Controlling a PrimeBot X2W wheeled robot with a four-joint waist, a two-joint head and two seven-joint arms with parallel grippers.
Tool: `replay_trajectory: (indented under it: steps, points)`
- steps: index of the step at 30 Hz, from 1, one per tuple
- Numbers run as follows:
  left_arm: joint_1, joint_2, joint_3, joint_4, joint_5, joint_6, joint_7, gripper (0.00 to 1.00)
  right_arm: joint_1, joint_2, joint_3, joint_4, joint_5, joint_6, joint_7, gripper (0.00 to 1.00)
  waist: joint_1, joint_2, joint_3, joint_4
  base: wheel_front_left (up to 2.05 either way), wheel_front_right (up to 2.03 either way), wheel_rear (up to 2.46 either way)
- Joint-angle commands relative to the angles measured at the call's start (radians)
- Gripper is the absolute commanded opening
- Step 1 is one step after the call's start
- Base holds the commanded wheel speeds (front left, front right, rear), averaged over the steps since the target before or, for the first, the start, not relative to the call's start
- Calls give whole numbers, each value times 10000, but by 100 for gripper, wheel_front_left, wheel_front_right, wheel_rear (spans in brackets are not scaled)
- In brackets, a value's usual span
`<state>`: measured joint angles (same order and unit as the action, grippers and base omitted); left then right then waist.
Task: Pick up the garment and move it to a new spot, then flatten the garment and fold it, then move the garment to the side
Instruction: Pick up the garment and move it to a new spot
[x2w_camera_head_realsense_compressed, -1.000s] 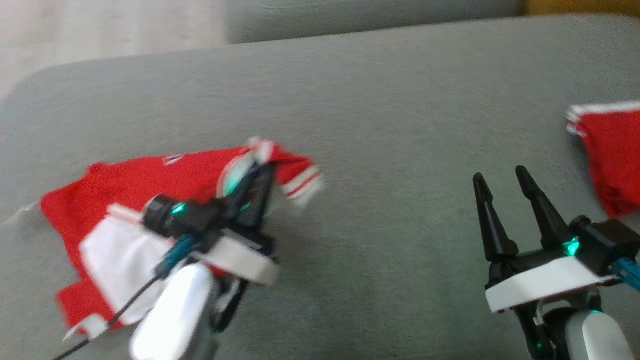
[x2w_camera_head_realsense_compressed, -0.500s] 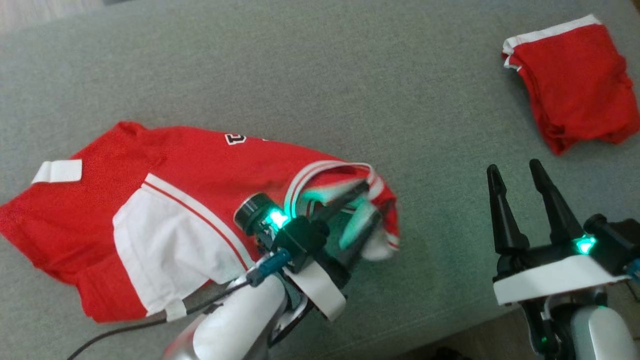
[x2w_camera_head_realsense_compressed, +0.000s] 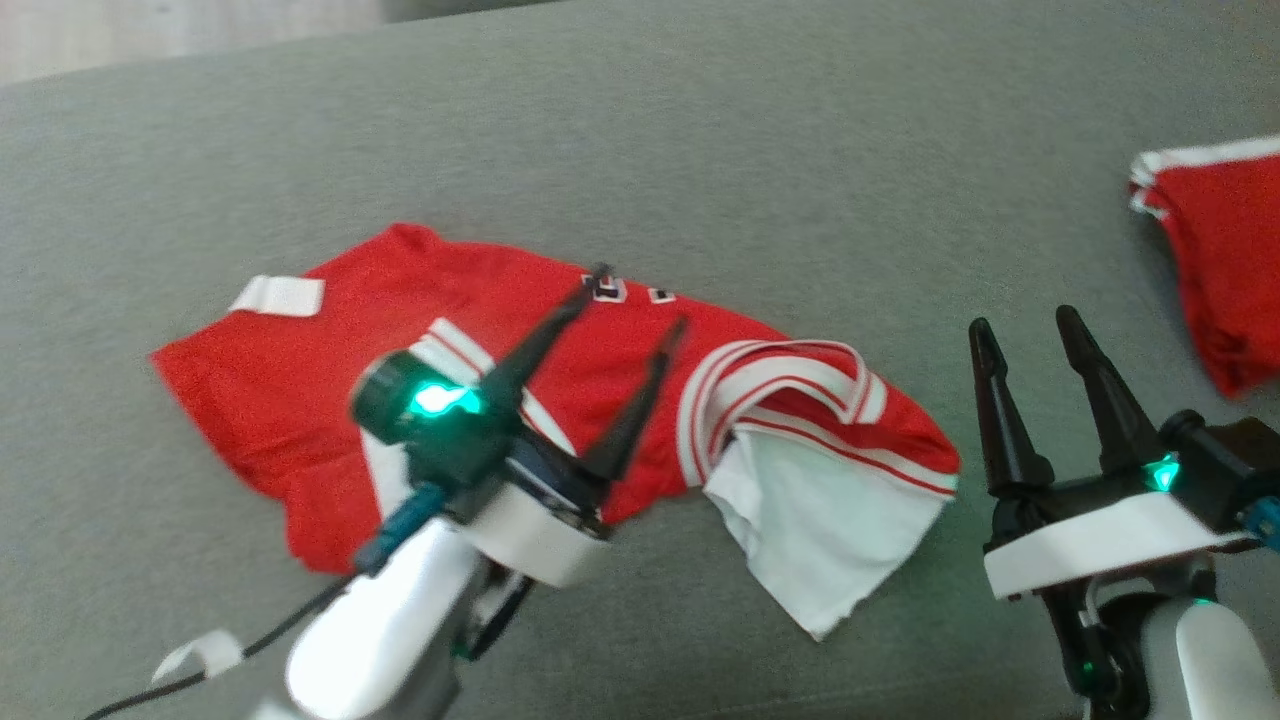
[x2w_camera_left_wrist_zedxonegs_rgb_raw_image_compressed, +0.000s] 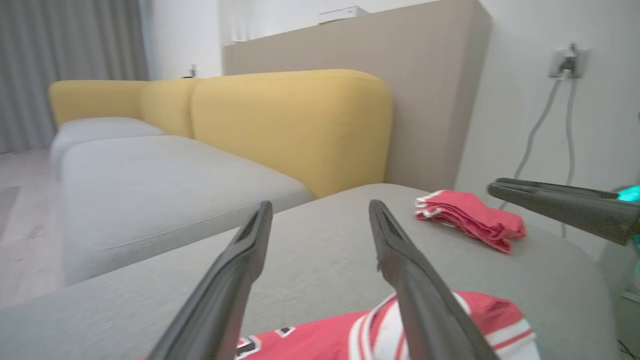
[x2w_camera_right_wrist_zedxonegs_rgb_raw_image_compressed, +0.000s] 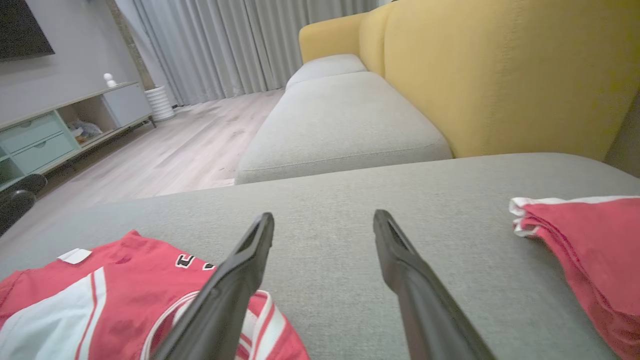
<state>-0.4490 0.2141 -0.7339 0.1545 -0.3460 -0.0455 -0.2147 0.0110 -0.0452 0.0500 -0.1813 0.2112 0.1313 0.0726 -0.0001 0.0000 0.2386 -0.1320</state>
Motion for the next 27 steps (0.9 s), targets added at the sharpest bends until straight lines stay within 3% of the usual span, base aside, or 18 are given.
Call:
replay_trajectory:
  steps: [1, 13, 19, 27]
  points:
    - [-19, 240, 572, -366, -115, 169, -136, 100, -226, -51, 193, -403, -69, -6, 70, 100, 1, 0, -331, 542, 0, 0, 0]
    - [1356, 1079, 3387, -311, -748, 1486, -465, 100, 42, -51, 74, -490, -327, -6, 545, 100, 1, 0, -1067, 1987, 0, 0, 0]
    - [2551, 1237, 4532, -369, -733, 1711, -468, 100, 335, -51, 150, -484, -330, -6, 622, 100, 1, 0, -1351, 1988, 0, 0, 0]
    - [3880, 1344, 4736, -411, -764, 1825, -463, 100, 848, -51, 196, -464, -267, -6, 706, 100, 1, 0, -1848, 1659, 0, 0, 0]
